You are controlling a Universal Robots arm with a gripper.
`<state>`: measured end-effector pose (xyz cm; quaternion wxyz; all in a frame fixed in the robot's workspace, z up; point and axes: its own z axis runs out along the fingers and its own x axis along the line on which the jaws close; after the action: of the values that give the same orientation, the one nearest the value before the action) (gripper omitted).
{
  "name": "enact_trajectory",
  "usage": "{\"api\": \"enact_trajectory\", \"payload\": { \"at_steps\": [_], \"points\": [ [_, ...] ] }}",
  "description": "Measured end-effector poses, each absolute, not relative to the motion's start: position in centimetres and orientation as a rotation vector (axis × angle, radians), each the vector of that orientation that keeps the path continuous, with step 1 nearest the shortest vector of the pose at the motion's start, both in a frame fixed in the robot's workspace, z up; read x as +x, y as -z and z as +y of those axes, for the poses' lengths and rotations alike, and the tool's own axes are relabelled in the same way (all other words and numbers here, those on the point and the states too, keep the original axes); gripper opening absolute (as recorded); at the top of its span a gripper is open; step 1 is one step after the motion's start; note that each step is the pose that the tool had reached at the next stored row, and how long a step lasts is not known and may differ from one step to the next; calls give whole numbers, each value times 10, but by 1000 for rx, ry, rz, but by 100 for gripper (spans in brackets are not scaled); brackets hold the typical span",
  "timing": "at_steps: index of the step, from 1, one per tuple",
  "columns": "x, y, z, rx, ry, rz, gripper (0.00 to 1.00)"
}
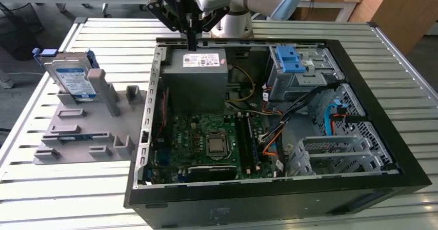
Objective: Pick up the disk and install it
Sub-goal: 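Reach for the disk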
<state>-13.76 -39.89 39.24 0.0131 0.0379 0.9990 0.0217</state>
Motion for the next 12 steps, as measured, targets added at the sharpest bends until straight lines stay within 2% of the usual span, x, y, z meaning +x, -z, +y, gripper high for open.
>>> {"api": "enact_trajectory", "payload": {
  "at_steps": [12],
  "points": [
    [-143,-392,-399,118,-68,3113,11]
  ]
}}
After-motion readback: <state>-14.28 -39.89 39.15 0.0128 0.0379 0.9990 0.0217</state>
